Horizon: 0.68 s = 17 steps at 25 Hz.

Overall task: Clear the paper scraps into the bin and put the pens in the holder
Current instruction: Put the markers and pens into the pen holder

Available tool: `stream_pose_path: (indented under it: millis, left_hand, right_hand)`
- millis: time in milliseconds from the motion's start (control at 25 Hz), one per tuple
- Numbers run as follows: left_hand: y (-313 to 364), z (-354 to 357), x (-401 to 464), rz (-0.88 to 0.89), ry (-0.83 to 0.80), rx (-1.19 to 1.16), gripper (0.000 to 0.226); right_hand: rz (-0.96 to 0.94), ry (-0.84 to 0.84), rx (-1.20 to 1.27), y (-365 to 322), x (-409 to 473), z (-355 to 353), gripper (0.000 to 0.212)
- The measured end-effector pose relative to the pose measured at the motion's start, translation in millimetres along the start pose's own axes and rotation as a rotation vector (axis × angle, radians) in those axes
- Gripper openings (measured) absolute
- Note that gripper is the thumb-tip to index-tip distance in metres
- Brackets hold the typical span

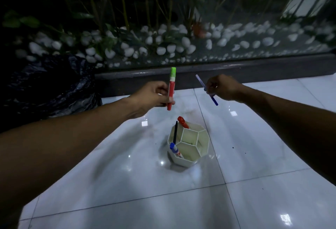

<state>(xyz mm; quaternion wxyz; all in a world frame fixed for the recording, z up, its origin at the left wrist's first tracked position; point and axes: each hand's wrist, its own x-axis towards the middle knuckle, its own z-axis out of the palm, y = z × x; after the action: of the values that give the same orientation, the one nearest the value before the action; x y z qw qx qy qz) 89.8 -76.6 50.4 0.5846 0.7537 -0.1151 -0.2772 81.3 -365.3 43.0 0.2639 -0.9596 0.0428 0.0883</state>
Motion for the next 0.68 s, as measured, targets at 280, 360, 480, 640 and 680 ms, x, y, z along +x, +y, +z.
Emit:
stream_pose_path:
  millis: [280, 360, 480, 640, 680]
  left_hand:
    - [-1, 36, -50, 0.016, -0.209, 0.132, 0.023]
    - [-7, 42, -59, 0.019, -0.231, 0.198, 0.017]
    - [-14, 54, -66, -0.004, -0.208, 0.338, 0.016]
    - [-19, 70, -69, -0.047, -0.202, 0.492, 0.028]
    - [-19, 71, -68, -0.024, -0.205, 0.512, 0.028]
  right_hand:
    - [-0.051, -0.178, 0.219, -39, -39, -13, 0.011]
    - [-0.059, -0.216, 0.205, -47, -44, -8, 0.011]
    - [-0.069, -0.250, 0.180, -54, -47, 2, 0.011]
    - [-0.081, -0.281, 0.125, -57, -48, 14, 0.007]
    - [-0.083, -0.284, 0.114, -58, -48, 16, 0.006]
